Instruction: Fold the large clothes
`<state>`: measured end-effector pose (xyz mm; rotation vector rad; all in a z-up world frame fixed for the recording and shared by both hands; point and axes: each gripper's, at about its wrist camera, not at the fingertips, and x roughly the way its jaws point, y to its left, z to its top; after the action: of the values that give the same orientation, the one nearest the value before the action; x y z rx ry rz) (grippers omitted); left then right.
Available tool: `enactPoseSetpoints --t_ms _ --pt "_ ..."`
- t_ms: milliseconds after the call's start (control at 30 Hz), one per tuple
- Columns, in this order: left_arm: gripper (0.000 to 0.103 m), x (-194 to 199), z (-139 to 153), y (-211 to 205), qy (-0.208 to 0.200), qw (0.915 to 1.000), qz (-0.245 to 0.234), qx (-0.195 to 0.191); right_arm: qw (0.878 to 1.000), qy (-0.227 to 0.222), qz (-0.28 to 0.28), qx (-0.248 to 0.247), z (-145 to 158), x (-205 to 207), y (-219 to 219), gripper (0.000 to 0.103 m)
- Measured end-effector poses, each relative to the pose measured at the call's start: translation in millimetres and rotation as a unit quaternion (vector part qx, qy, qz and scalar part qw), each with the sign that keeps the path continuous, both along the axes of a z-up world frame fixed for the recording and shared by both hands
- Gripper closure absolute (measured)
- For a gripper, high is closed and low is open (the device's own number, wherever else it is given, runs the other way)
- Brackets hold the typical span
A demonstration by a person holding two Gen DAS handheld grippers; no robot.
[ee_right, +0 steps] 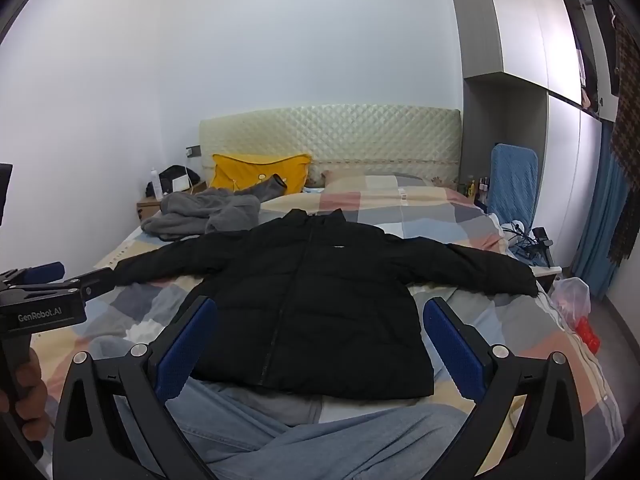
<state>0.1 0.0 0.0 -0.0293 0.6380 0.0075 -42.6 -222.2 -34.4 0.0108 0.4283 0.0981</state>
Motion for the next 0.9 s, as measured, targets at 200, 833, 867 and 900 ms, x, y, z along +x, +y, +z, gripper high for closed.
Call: enactPoseSetpoints --t_ms 200,833,867,900 --pt "0.0 3 0 -2 -0.002 1.0 0.005 0.003 1.0 -0.003 0.002 0.001 -1 4 -1 0.0" --pt "0.0 4 -1 0 0.0 1.0 -0.001 0.003 1.0 0.007 -0.001 0.001 -8 13 -3 0.0" --pt "0.0 5 -2 -1 0.001 1.0 -0.002 0.004 1.0 0.007 -0.002 0.0 -8 14 -3 0.0" --pt "0.0 7 -3 -2 0.002 1.0 -0.001 0.004 1.0 0.008 -0.005 -0.003 -8 14 -3 0.0"
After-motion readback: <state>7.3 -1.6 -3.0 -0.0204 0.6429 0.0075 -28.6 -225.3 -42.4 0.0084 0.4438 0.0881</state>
